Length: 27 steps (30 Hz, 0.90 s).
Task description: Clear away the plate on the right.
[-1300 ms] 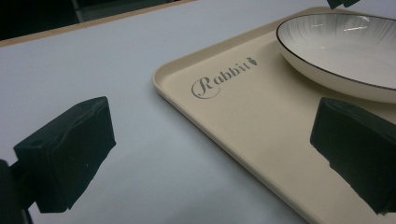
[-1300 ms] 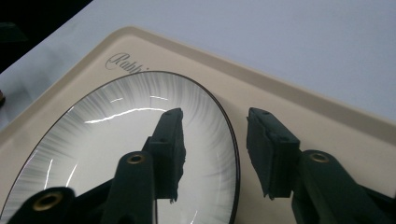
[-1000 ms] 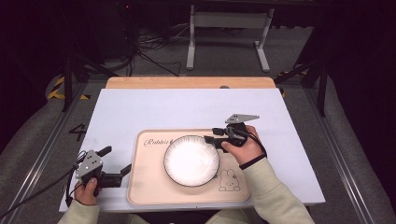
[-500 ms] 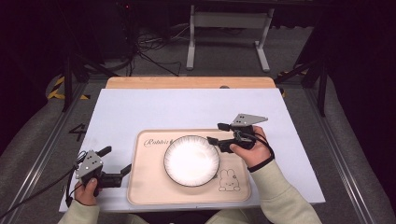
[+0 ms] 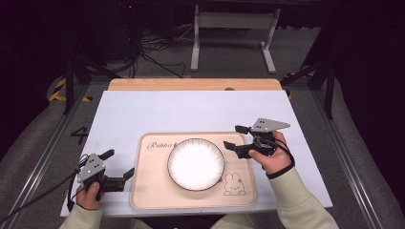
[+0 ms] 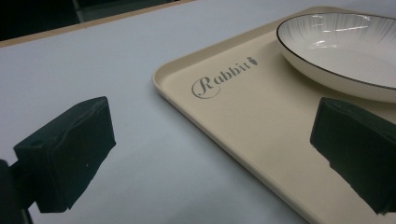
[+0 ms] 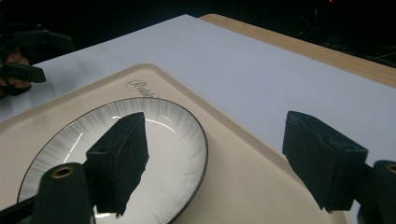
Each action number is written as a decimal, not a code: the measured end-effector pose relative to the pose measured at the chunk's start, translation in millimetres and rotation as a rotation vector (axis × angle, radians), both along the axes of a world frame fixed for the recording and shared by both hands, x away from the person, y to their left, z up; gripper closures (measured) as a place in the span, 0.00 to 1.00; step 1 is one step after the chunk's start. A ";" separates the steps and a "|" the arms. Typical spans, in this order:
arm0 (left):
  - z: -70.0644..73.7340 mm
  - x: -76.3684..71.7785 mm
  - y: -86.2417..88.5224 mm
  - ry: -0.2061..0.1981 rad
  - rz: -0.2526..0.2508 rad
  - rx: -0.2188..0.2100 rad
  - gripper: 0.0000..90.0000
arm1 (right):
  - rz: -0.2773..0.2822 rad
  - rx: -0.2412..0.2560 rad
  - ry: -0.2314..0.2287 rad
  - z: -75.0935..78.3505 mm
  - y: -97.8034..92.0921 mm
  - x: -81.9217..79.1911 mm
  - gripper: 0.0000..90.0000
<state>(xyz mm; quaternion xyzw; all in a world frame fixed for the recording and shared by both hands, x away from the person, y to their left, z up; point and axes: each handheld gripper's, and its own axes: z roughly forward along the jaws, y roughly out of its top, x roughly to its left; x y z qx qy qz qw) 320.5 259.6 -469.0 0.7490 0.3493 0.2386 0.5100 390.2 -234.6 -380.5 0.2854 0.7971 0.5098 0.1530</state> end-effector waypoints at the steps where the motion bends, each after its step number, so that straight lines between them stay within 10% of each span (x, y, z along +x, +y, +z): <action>1: 0.0 -0.1 0.0 0.000 0.000 0.000 0.00 | 0.000 0.000 0.000 0.0 0.0 0.0 0.25; 27: 0.0 0.3 -0.1 0.001 -0.001 0.003 0.00 | -0.124 0.014 -0.068 -4.6 -71.6 -12.8 0.14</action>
